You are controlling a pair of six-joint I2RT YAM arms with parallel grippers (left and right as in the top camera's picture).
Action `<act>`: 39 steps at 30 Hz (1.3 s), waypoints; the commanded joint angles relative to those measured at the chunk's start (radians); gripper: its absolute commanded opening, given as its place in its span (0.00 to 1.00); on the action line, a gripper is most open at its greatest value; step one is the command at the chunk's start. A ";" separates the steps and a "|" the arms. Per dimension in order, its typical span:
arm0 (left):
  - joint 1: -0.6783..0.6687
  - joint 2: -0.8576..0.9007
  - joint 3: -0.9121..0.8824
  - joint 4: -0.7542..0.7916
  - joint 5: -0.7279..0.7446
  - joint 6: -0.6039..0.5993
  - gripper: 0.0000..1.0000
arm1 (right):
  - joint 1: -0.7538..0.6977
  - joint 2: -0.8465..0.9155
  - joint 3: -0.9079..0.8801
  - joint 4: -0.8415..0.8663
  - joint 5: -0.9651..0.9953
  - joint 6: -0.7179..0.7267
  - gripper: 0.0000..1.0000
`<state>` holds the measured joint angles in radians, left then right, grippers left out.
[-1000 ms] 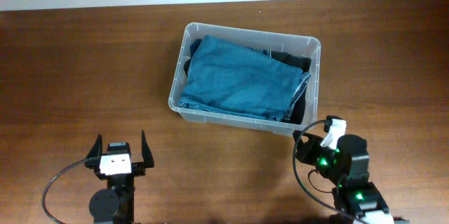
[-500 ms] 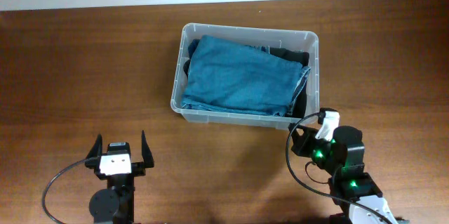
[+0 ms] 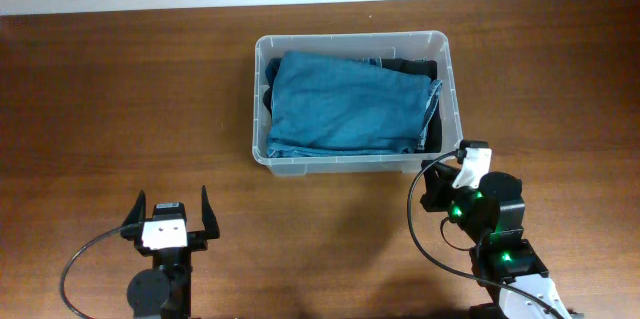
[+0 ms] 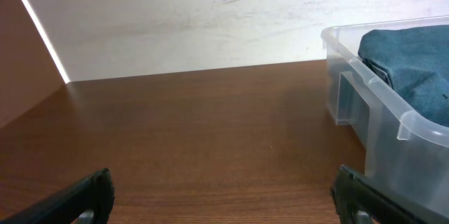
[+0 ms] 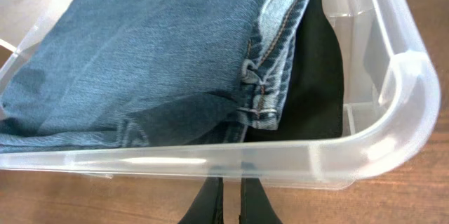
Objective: Pack container
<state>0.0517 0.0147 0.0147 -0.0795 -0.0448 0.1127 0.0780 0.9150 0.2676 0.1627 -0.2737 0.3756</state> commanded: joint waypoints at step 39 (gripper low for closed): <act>-0.006 -0.008 -0.006 0.000 0.003 0.016 0.99 | -0.006 -0.676 0.152 -0.222 -0.191 -0.028 0.98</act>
<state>0.0517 0.0147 0.0147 -0.0795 -0.0448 0.1127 0.0780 0.3042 0.4019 -0.0570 -0.4480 0.3550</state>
